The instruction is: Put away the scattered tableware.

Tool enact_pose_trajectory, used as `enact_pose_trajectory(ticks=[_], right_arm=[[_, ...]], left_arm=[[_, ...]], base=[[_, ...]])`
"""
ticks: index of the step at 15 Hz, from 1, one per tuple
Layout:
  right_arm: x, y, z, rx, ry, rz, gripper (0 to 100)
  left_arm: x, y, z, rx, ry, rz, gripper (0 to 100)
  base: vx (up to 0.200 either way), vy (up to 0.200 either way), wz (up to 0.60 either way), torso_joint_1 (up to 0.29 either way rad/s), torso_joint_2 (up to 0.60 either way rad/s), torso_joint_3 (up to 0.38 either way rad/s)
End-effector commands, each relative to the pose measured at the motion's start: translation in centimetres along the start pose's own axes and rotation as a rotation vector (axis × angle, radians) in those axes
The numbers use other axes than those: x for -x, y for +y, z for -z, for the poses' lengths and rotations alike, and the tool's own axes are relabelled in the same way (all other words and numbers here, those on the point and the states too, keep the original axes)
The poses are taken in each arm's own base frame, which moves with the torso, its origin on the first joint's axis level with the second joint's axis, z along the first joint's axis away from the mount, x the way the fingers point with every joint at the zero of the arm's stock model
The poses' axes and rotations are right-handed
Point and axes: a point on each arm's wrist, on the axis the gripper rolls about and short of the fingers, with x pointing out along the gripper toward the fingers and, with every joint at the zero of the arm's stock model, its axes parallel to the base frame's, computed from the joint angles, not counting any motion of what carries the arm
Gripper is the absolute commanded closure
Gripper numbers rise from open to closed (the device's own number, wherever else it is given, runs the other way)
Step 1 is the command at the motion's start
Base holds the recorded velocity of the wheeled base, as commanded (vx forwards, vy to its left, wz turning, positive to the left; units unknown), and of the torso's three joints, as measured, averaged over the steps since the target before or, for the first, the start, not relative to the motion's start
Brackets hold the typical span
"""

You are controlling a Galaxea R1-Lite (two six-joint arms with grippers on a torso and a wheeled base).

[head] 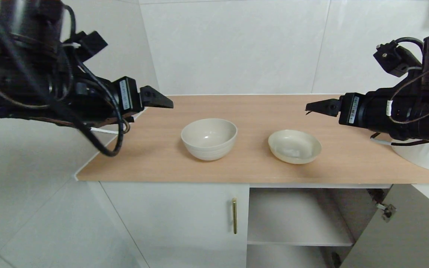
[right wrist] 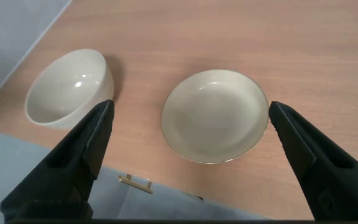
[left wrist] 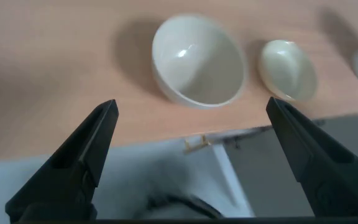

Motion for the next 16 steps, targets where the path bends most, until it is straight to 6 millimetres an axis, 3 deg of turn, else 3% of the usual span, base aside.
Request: enact_pose_trajectory(ticks=[1,11,16], right_arm=[[-0.5,0.0,0.4,0.002,0.015,0.006,0],[-1.2,-0.1,1.0,0.006,0.034,0.037,0],[-1.2,0.2,1.1,0.011,0.032,0.044,0]], left_arm=[[-5.3,0.3,-0.1,0.056,0.083,-0.061,0],[-12.8,0.6,1.9,0.024,0.08,-0.244,0],[-14.0,0.1,2.3,0.015,0.056,-0.242,0]], base=[[0.0,0.0,0.0,0.0,0.0,0.0],[0.0,0.0,0.0,0.0,0.0,0.0],[0.0,0.0,0.0,0.0,0.0,0.0]])
